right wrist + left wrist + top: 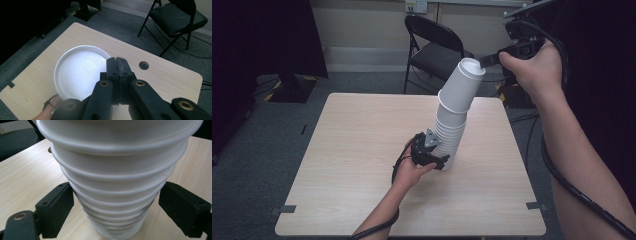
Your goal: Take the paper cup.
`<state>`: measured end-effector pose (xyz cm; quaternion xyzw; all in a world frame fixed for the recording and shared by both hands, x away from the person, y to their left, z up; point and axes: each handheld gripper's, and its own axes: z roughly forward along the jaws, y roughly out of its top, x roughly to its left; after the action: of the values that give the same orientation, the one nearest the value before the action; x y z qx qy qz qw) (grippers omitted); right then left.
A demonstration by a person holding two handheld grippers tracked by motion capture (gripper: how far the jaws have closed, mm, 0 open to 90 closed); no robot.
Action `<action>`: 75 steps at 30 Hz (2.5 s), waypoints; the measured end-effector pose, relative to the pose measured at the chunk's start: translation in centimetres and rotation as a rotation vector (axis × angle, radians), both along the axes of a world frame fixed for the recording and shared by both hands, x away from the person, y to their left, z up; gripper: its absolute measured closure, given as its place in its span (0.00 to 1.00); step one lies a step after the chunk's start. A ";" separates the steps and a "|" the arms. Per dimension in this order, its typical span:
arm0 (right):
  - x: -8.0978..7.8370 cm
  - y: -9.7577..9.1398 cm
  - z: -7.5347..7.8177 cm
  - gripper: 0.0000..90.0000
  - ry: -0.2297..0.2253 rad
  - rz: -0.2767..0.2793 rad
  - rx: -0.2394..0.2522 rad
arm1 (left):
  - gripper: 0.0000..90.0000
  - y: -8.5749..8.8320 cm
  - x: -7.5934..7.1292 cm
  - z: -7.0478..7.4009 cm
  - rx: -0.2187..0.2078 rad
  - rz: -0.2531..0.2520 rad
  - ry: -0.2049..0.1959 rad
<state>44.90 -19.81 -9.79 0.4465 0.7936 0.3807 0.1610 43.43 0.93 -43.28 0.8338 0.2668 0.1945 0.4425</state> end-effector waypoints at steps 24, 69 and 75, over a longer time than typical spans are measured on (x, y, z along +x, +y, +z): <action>-0.4 -1.2 0.7 1.00 -0.015 -0.009 0.039 | 0.15 0.0 0.0 0.0 0.001 -0.002 -0.002; -0.7 -4.5 1.4 1.00 -0.046 -0.059 0.127 | 0.15 -0.1 0.0 0.2 0.018 -0.005 -0.010; -0.6 -5.2 1.2 1.00 -0.042 -0.069 0.145 | 0.15 -0.1 0.0 0.2 0.018 -0.006 -0.010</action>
<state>44.32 -25.01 -8.63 0.4760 0.7446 0.4405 0.1578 43.39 0.83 -43.13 0.8376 0.2603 0.2000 0.4367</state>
